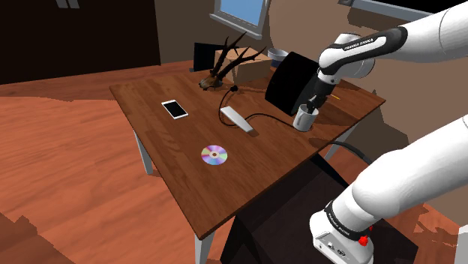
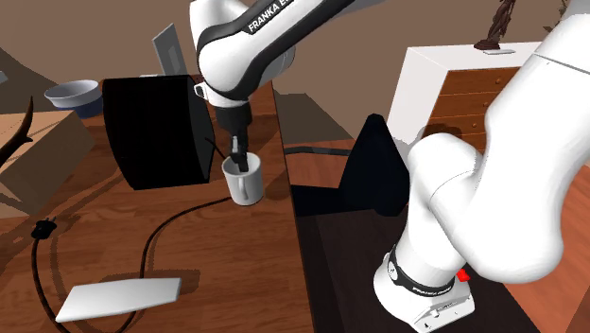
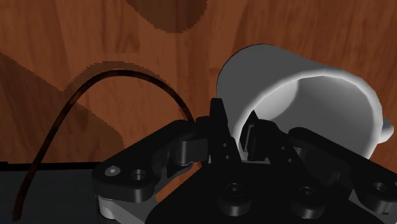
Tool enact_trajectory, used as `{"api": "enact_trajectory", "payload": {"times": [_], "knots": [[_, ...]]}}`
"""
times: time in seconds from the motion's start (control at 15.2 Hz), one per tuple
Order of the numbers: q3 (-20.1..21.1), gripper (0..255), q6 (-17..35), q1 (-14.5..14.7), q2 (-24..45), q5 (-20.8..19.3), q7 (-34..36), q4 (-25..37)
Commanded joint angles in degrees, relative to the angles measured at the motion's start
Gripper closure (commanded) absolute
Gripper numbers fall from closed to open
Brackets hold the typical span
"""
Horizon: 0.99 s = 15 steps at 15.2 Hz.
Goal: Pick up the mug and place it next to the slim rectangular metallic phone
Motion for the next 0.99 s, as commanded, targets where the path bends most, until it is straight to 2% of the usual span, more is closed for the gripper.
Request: {"api": "enact_trajectory", "payload": {"times": [0.0,0.92], "knots": [[0.32,255,-1.7,-0.07,-0.87,-0.31,0.38,0.87],[2.32,255,-13.21,-0.32,-5.41,-1.33,1.96,8.16]]}}
